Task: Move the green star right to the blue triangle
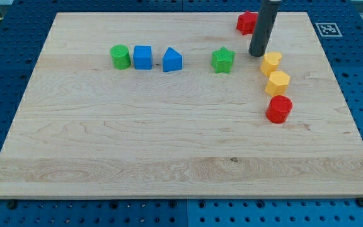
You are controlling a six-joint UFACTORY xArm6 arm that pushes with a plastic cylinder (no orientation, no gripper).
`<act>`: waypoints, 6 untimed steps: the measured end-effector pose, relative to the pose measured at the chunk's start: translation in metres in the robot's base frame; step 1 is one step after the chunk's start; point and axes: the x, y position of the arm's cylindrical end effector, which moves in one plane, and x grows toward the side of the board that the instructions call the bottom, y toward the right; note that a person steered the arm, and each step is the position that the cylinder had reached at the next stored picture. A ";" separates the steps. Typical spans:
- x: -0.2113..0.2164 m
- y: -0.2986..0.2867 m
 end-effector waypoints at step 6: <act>0.026 -0.030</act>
